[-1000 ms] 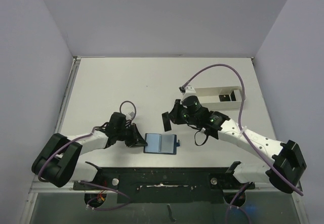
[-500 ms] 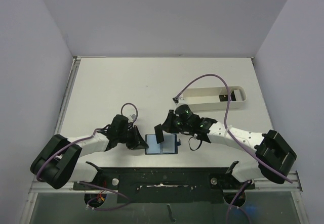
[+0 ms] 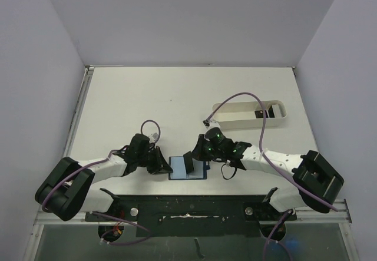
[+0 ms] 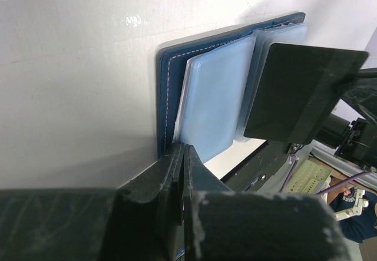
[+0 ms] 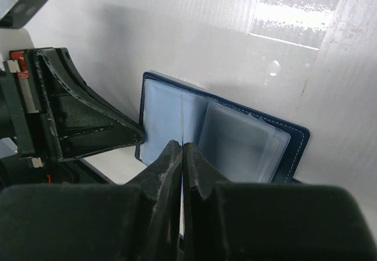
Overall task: Put the credit cards into the card holder
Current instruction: Insert the credit card into the card holder.
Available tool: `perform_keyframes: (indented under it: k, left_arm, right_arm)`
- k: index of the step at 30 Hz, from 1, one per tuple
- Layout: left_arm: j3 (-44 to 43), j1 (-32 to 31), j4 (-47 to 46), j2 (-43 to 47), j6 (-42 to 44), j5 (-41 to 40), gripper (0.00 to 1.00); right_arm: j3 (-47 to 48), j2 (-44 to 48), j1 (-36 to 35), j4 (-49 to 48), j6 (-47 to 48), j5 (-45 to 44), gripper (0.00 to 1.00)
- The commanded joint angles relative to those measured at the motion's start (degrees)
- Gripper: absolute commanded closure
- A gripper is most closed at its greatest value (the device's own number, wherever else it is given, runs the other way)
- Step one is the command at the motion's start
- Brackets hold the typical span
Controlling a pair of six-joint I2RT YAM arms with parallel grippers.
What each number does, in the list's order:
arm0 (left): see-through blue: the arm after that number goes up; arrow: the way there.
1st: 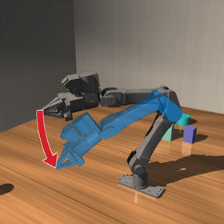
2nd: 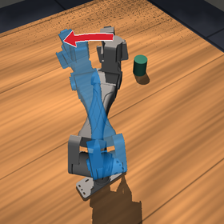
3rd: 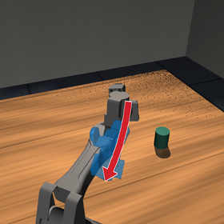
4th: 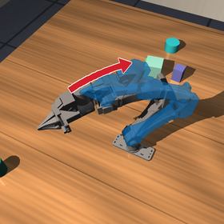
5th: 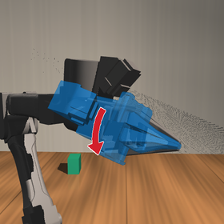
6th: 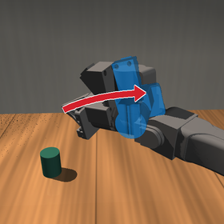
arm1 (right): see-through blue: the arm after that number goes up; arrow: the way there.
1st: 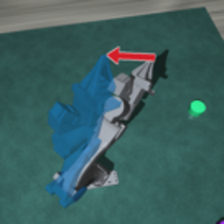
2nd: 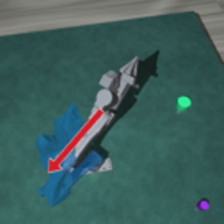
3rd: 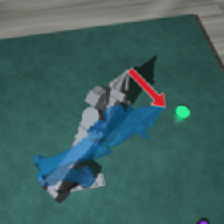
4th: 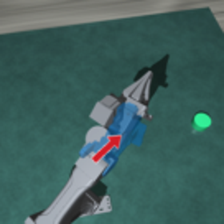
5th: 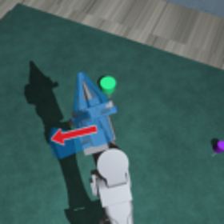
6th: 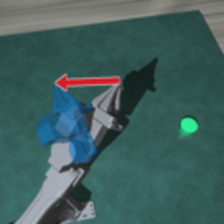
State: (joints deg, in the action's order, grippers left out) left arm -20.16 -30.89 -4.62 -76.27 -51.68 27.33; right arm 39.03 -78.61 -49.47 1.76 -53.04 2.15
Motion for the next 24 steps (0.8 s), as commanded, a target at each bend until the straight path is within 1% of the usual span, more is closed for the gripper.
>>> perform_keyframes:
  k: [1, 11, 24]
  left_arm:
    - [0.45, -0.26, 0.32, 0.95, 1.00, -3.25, 1.00]
    - [0.70, -0.39, 0.05, 0.69, 0.83, -3.25, 1.00]
    - [1.00, -0.57, -0.21, 0.86, 0.66, -3.17, 1.00]
  right_arm:
    - [-1.06, -0.14, 0.47, -3.62, -0.59, -1.15, 1.00]
    - [-2.85, -1.74, 0.76, -4.33, -1.82, -1.60, 1.00]
    - [-3.91, -0.96, 0.75, -1.11, -3.13, -4.78, 1.00]
